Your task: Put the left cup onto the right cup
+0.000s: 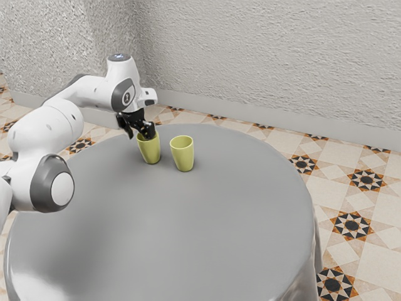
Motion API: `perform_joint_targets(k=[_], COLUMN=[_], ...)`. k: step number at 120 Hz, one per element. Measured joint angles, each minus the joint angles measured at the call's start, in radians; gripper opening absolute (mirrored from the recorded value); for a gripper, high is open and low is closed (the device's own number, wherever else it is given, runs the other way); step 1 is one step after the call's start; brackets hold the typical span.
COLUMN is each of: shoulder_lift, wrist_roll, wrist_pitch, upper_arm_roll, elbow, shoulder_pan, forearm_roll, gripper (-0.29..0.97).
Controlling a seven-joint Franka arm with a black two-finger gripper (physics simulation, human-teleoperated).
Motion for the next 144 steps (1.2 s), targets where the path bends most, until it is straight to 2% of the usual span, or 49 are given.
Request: perform_joint_targets(k=[42,77,144], shoulder_lift=[0.000,0.000,0.000], wrist_roll=[-0.004,-0.007,-0.024], wrist_pitch=[0.001,0.001,0.002], upper_arm_roll=[0.002,0.001,0.002], elbow=[0.000,0.000,0.000], shoulder_pan=[-0.001,-0.002,-0.002], forearm_roll=[0.001,0.000,0.005], gripper=[0.17,-0.02,-0.07])
